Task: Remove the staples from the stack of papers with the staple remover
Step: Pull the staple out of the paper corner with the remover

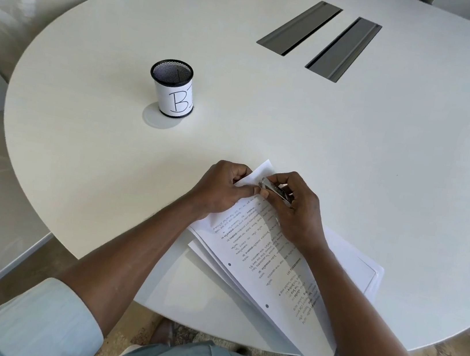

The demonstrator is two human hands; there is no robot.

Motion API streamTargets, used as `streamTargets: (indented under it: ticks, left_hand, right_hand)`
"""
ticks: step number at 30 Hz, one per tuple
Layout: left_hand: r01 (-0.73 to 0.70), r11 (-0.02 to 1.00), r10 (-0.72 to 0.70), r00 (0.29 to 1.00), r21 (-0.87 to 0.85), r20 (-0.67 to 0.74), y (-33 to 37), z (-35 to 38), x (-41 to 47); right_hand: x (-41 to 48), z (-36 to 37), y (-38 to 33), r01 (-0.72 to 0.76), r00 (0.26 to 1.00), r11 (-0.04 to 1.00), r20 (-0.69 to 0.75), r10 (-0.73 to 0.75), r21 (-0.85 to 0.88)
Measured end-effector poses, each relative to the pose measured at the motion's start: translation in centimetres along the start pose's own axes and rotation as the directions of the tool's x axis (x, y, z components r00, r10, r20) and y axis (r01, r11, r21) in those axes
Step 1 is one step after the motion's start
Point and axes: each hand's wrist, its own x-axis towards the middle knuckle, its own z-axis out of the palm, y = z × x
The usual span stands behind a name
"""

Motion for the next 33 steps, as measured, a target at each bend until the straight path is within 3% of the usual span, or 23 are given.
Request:
streamTargets:
  ticks: [11, 15, 23, 33]
  left_hand:
    - [0.008, 1.0, -0.008, 1.0, -0.005, 0.021, 0.0, -0.3, 0.2]
    - [0.03, 1.0, -0.03, 1.0, -0.001, 0.007, 0.1, -0.4, 0.1]
    - [0.118, 0.993, -0.116, 0.991, -0.026, 0.068, 1.2, -1.1, 0.2]
    - [0.171, 0.985, -0.167, 0.97, -0.007, 0.175, 3.0, -1.9, 1.4]
  right_hand:
    - [0.3, -0.3, -0.5, -0.18, 0.984, 0.932, 0.05, 0.173, 0.314]
    - [0.3, -1.0, -0.8, -0.183, 0.977, 0.877, -0.014, 0.211, 0.444]
    - [-0.2, -0.8, -0.7, -0.146, 0.985, 0.927, -0.033, 0.168, 0.346]
    - [0.1, -2.7, -0.9, -0.212, 0.976, 0.925, 0.11, 0.186, 0.316]
